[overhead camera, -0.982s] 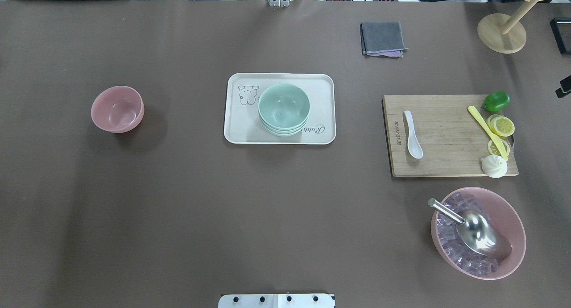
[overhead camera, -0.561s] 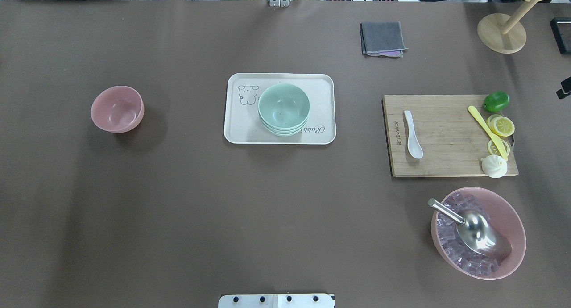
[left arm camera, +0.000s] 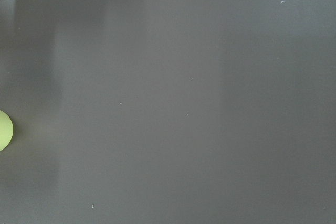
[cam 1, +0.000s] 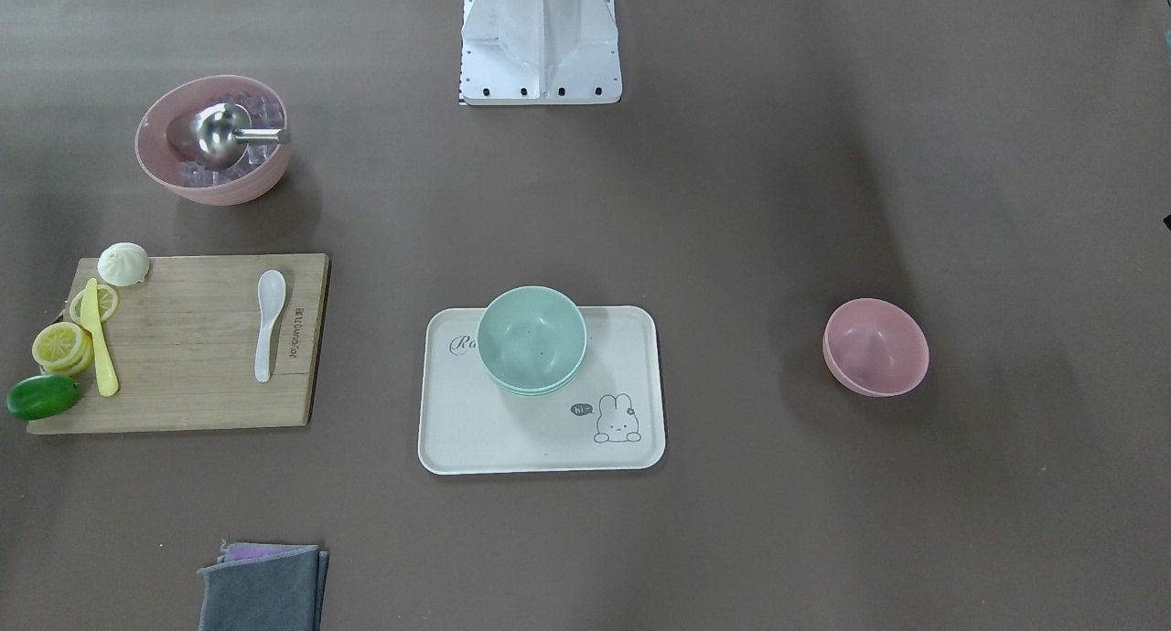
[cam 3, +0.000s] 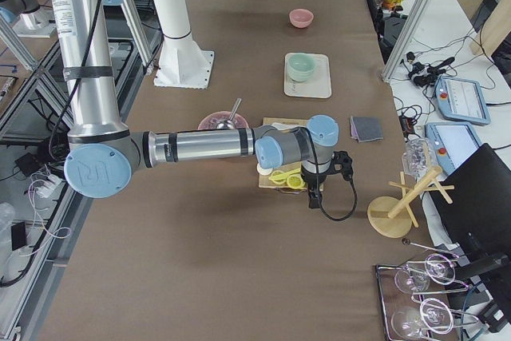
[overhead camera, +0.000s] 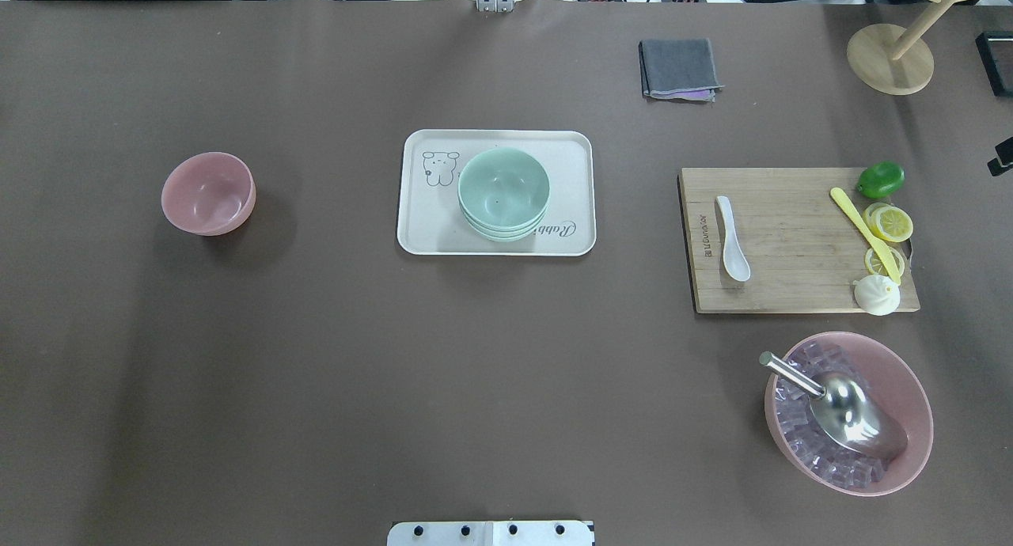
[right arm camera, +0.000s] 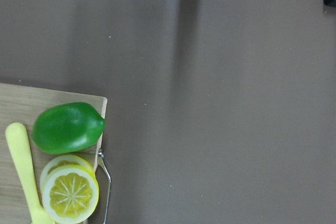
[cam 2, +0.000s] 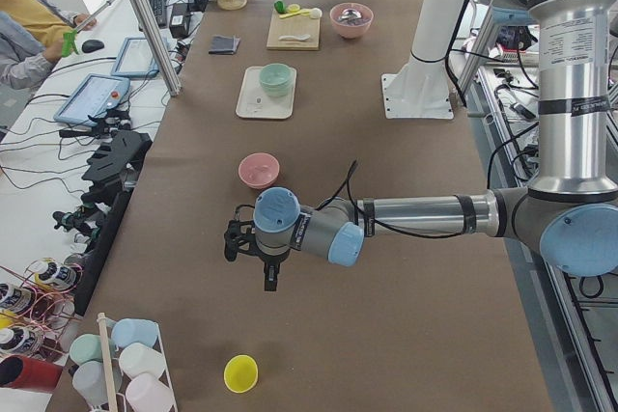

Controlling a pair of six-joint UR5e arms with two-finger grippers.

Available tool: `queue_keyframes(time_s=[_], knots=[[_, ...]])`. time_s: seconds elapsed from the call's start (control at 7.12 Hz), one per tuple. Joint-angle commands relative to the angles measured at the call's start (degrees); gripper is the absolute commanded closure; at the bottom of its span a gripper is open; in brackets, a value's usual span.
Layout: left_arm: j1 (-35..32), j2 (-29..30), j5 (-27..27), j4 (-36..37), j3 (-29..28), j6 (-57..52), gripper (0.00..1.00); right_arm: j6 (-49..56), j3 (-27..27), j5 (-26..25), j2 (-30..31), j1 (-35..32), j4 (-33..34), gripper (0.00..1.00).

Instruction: Stack pink bowl on green and place spoon

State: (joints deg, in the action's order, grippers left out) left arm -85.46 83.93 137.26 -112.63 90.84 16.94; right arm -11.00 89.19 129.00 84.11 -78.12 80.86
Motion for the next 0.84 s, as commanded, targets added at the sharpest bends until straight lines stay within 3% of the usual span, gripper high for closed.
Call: queue_keyframes(time_s=[0.0, 0.7], knots=[[0.0, 0.0, 0.6, -1.2, 1.0, 0.0, 0.02, -0.3, -0.1, -0.4, 0.0, 0.0, -0.1, 0.00], [0.1, 0.0, 1.0, -5.0, 0.3, 0.1, 0.02, -0.4, 0.4, -0.5, -0.3, 0.1, -0.4, 0.00]])
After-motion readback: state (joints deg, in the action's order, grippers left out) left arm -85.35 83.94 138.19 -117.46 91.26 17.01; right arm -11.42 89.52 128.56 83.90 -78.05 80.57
